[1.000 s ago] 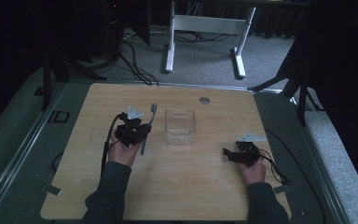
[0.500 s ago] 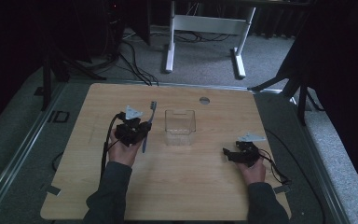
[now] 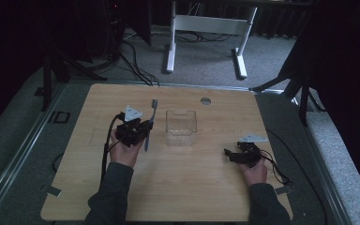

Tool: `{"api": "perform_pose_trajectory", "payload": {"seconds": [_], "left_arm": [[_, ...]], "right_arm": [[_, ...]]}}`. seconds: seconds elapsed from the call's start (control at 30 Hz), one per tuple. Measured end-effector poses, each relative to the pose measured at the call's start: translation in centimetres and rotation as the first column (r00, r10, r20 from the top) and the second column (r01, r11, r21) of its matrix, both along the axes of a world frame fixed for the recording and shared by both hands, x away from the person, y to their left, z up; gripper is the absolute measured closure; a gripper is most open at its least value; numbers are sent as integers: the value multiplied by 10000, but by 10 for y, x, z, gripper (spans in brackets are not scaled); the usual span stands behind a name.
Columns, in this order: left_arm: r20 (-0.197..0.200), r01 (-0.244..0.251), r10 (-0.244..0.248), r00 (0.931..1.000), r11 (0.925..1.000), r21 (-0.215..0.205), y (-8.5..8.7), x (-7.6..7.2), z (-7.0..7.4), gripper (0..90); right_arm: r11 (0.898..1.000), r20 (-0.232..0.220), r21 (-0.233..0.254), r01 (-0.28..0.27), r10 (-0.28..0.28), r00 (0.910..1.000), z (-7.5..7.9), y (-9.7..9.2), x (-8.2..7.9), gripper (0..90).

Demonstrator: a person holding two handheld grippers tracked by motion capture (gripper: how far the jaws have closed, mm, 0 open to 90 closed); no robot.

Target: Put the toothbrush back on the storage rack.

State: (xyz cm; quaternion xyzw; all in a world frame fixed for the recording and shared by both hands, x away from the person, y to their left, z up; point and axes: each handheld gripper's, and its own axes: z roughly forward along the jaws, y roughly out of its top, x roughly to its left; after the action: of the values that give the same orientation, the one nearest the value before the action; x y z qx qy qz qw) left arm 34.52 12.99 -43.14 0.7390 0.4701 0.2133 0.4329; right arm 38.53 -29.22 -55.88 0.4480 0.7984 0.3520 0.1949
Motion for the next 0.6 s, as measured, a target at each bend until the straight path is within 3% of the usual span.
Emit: {"api": "perform_pose_trajectory", "payload": {"seconds": [0.6], "left_arm": [[556,234,-214,9982,9990,-373,-1,0,3,814]], "right_arm": [[10000,-12,2,-4,4,10000,0,0,0,276]]}}
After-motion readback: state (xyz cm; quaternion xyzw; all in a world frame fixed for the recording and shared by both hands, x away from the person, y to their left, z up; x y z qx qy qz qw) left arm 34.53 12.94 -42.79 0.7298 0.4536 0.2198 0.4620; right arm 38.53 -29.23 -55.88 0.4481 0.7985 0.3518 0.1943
